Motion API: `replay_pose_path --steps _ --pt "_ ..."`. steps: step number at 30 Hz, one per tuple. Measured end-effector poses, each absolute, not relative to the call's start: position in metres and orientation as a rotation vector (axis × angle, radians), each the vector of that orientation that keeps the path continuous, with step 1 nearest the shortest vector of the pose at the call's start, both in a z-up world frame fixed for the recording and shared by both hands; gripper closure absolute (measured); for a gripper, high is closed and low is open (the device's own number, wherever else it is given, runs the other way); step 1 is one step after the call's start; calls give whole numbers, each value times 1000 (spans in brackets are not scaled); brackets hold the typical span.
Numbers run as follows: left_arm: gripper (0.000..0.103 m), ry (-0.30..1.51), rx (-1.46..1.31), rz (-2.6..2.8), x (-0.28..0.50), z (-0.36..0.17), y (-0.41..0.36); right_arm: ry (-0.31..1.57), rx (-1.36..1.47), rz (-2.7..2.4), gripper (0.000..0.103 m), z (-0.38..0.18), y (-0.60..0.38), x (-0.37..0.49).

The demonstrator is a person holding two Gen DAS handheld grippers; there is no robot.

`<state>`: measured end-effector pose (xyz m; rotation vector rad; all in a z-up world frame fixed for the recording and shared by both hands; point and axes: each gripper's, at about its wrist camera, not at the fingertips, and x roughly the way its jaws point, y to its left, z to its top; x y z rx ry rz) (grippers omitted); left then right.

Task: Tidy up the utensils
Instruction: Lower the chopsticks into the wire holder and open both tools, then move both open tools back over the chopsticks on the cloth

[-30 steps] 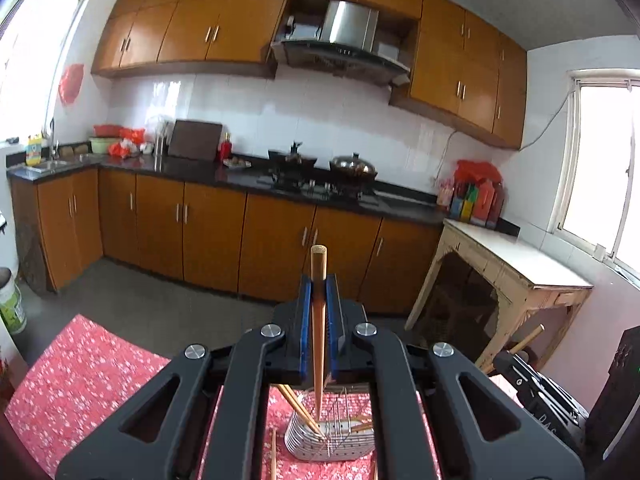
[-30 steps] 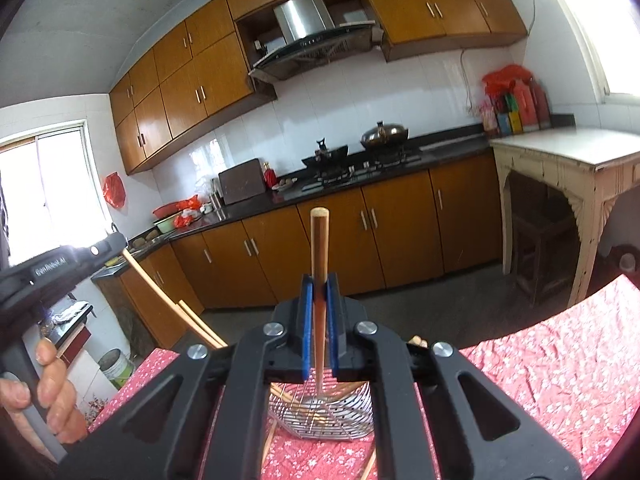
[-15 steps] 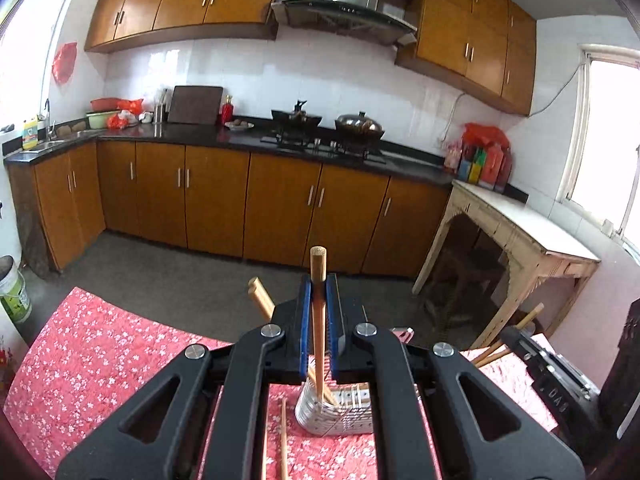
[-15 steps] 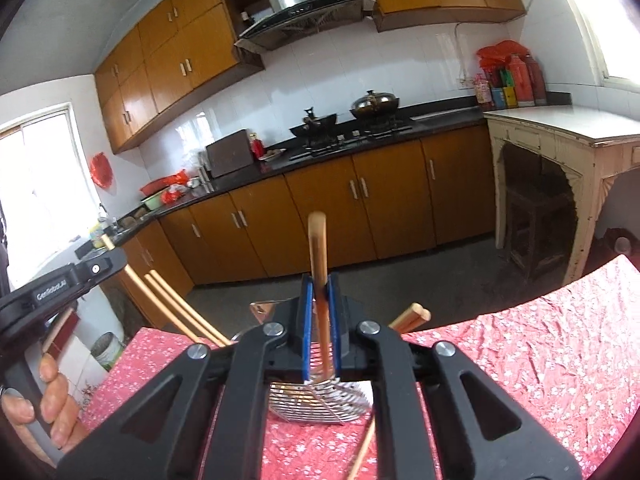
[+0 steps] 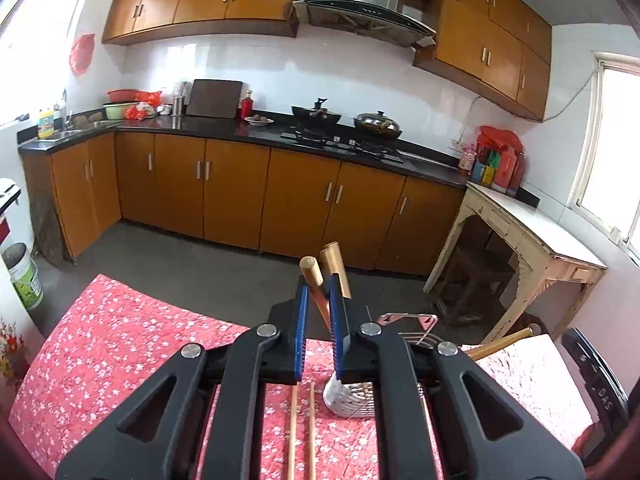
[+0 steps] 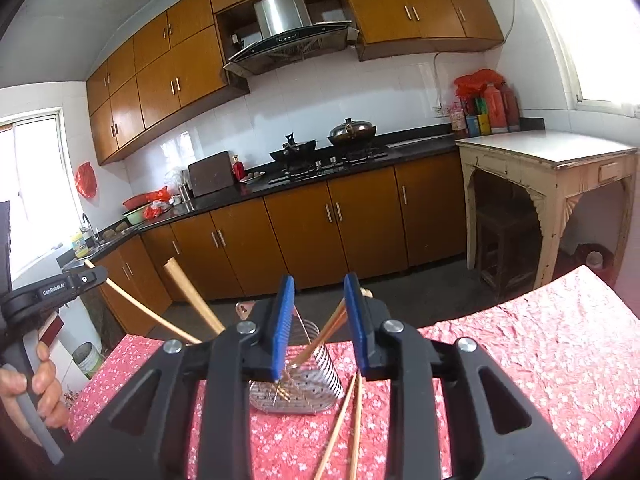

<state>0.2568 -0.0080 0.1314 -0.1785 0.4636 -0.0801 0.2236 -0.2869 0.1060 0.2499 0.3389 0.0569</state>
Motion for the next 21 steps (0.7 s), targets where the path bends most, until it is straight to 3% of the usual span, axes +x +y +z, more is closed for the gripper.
replay_pose_path --steps 21 --pt "92 459 -170 -45 267 130 -9 354 212 75 76 86 -287 205"
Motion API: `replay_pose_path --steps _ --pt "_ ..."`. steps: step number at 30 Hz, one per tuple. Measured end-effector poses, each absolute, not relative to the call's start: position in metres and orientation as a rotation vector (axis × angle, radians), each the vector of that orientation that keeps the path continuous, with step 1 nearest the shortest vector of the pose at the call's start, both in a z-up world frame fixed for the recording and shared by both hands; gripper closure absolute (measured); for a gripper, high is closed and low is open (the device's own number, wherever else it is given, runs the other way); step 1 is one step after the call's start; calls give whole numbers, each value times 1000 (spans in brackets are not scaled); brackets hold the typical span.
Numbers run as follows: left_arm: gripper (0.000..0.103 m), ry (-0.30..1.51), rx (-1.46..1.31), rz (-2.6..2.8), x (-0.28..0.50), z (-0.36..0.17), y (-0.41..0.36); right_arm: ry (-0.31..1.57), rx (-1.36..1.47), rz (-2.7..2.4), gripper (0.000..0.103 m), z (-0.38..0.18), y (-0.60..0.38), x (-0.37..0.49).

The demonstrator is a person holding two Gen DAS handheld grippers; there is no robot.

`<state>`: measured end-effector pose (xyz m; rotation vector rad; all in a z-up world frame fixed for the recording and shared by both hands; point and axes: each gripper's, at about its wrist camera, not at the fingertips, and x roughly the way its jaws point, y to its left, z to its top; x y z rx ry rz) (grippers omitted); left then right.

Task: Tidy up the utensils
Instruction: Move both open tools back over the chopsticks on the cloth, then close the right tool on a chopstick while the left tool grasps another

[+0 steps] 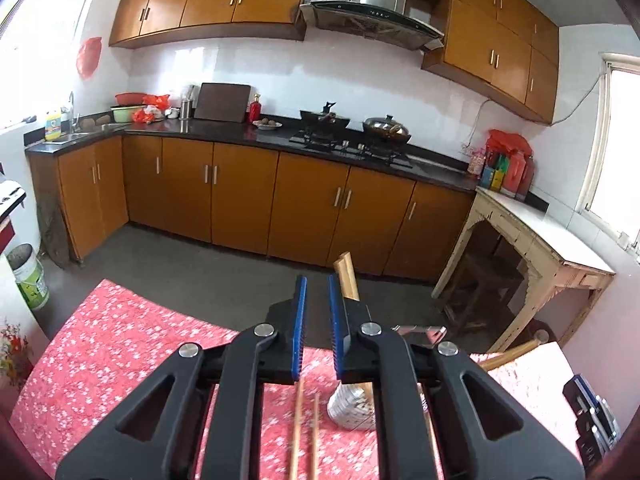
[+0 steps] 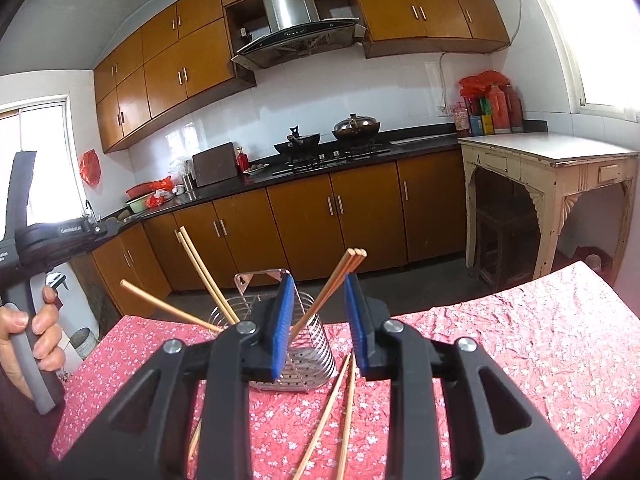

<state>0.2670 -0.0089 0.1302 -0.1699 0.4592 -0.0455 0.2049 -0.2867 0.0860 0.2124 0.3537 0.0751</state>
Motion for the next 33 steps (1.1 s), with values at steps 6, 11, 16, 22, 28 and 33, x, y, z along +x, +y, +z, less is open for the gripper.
replay_pose_path --steps 6,11,16,22,28,33 --pt "92 504 -142 4 238 105 25 398 207 73 76 68 -288 182" --pt "90 586 -108 42 216 58 49 524 217 59 76 25 -292 174" --pt "70 686 -60 24 203 5 46 711 228 66 76 -34 -285 178" --pt "67 793 -13 -41 194 -44 27 882 186 84 76 -85 -263 181" --pt "67 859 -5 -83 191 -72 13 910 127 47 77 -99 -255 181" --pt "67 902 14 -108 192 -84 -1 904 89 10 95 -103 -254 186"
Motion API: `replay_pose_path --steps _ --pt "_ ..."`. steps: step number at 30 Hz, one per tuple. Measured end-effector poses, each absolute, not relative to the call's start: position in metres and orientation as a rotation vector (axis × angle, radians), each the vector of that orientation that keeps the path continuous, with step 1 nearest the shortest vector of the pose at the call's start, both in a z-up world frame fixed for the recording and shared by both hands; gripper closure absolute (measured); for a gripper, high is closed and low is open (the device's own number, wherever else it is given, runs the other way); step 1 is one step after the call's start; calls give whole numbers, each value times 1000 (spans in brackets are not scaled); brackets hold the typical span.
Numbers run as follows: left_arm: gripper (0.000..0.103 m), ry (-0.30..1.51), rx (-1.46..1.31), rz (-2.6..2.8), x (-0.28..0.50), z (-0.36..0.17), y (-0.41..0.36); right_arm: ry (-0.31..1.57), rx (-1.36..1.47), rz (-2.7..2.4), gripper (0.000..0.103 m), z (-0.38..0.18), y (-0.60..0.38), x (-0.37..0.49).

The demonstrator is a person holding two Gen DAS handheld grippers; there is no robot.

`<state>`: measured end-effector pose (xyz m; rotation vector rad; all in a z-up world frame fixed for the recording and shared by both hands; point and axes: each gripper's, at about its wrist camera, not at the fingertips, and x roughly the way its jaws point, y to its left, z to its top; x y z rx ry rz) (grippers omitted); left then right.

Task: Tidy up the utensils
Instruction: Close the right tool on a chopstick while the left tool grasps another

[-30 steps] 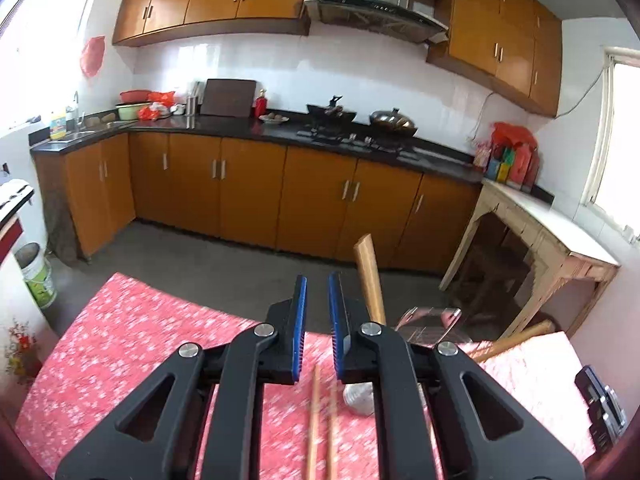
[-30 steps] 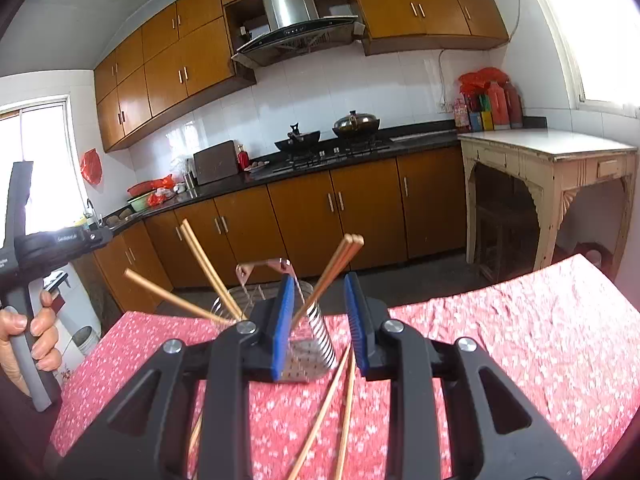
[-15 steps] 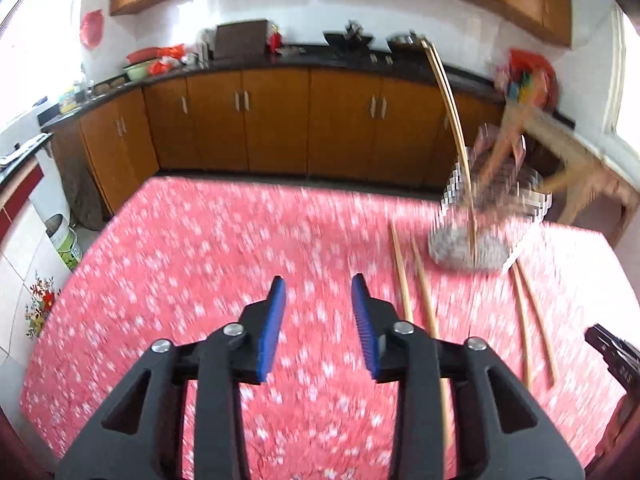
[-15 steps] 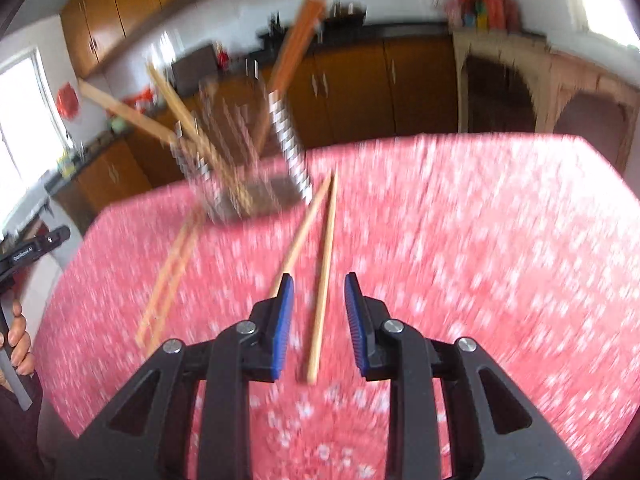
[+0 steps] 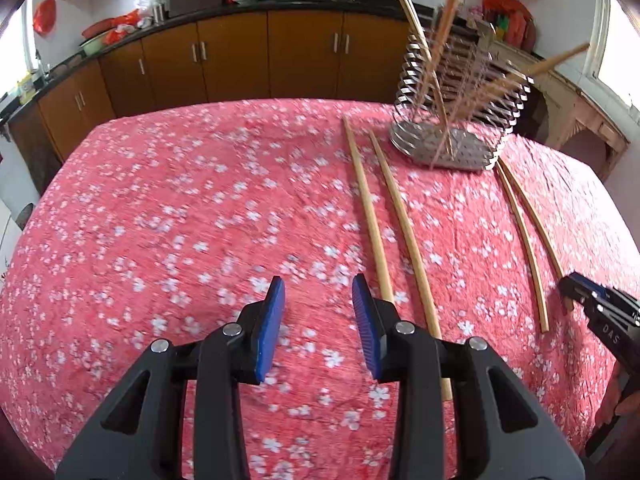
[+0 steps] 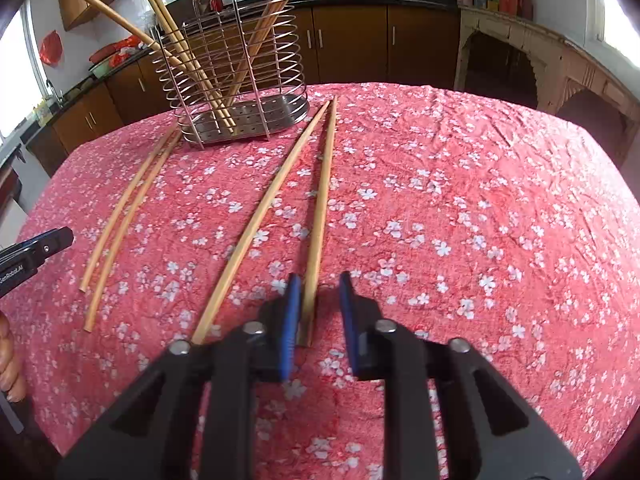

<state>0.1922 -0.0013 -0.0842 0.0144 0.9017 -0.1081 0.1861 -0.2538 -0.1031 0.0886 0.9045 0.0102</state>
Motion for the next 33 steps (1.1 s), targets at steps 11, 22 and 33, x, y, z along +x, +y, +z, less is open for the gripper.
replay_pose_path --steps 11,22,33 --pt "67 948 69 -136 196 -100 -22 894 253 -146 95 -105 -308 191" --pt "72 950 84 -122 206 -101 -35 889 241 -119 95 -106 -301 193" --pt "71 924 72 -174 199 -96 -36 884 243 -105 95 -106 -304 191"
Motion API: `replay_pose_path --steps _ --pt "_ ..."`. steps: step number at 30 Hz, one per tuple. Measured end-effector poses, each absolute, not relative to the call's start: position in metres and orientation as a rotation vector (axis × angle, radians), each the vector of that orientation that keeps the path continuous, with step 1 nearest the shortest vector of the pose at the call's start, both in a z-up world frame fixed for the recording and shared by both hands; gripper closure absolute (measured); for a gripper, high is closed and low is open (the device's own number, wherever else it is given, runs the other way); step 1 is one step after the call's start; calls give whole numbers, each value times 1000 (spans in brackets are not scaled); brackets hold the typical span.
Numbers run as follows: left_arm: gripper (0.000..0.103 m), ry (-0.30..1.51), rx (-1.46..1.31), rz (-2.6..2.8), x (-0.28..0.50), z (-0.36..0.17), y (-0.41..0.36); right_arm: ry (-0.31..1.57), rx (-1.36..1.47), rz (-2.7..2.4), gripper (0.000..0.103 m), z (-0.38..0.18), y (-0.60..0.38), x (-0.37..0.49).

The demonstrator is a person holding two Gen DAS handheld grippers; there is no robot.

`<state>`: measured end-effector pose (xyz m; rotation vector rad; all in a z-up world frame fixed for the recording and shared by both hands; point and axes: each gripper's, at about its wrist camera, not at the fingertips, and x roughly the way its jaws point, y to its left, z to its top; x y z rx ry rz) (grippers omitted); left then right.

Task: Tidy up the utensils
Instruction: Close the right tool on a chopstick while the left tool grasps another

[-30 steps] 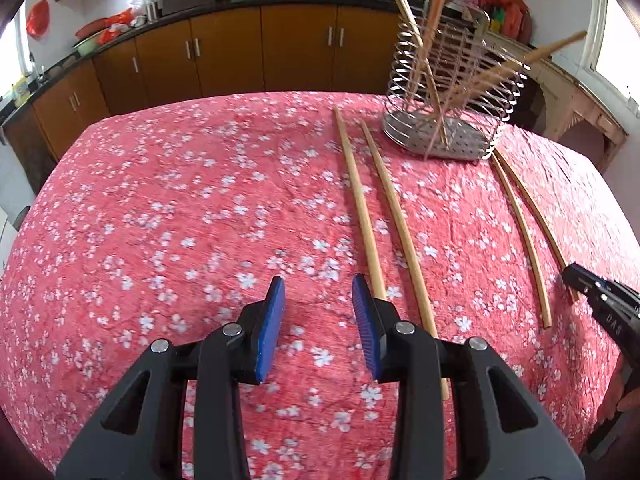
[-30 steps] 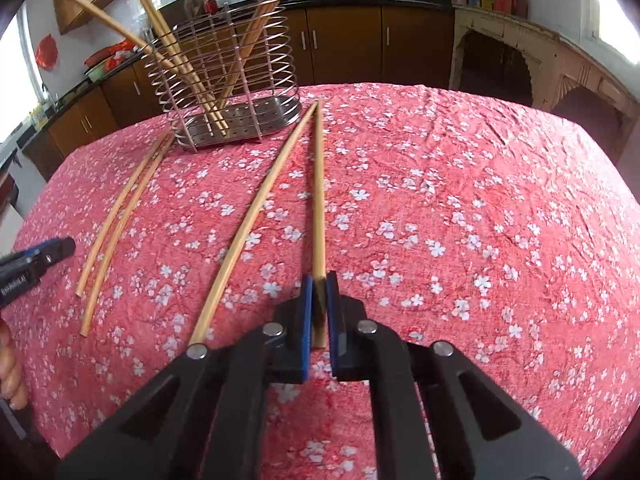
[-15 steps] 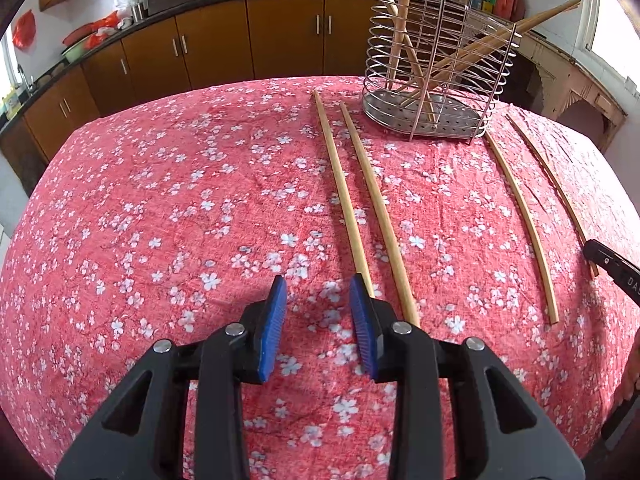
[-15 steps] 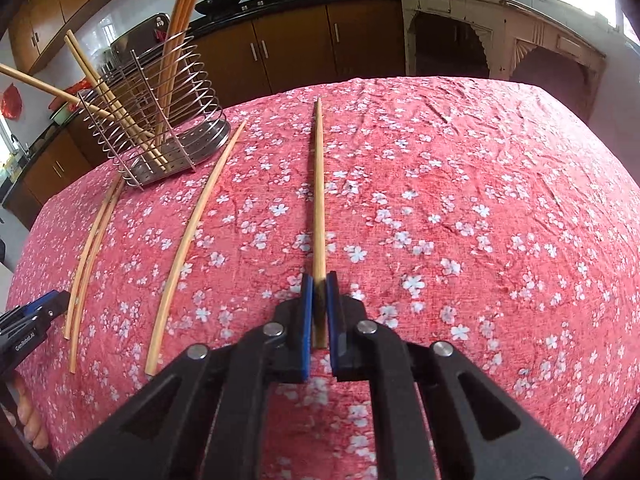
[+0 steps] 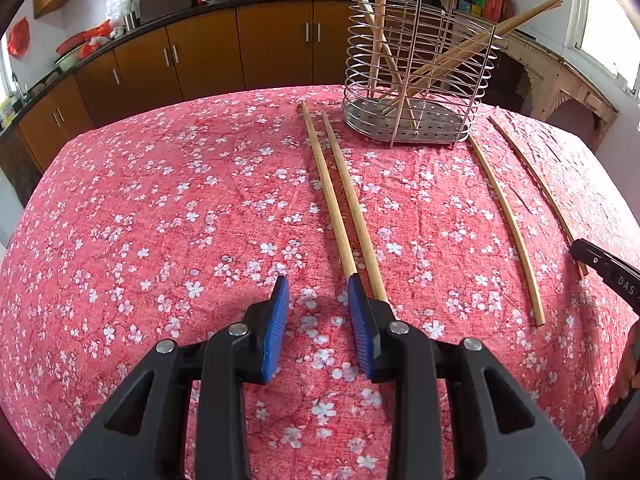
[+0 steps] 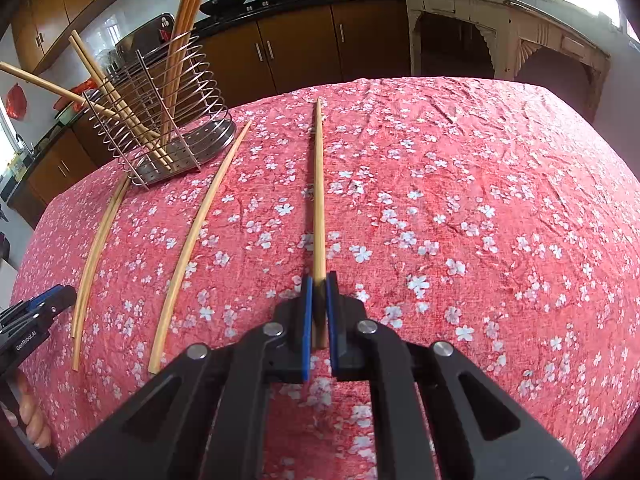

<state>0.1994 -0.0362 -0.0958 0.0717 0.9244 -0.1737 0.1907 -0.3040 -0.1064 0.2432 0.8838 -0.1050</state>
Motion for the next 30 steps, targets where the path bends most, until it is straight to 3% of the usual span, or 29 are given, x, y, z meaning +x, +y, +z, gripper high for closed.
replay_pose_path --steps 5,13,20,30 --pt "66 921 61 -190 197 -93 -34 883 235 -105 95 -106 -302 190" --pt "66 945 100 -170 201 -101 -40 881 235 -102 95 -107 -302 190" --pt "89 957 71 -58 212 -101 -11 876 256 -99 95 -107 -306 188" --pt "89 945 59 -43 205 -104 23 866 257 -97 95 -107 -305 178"
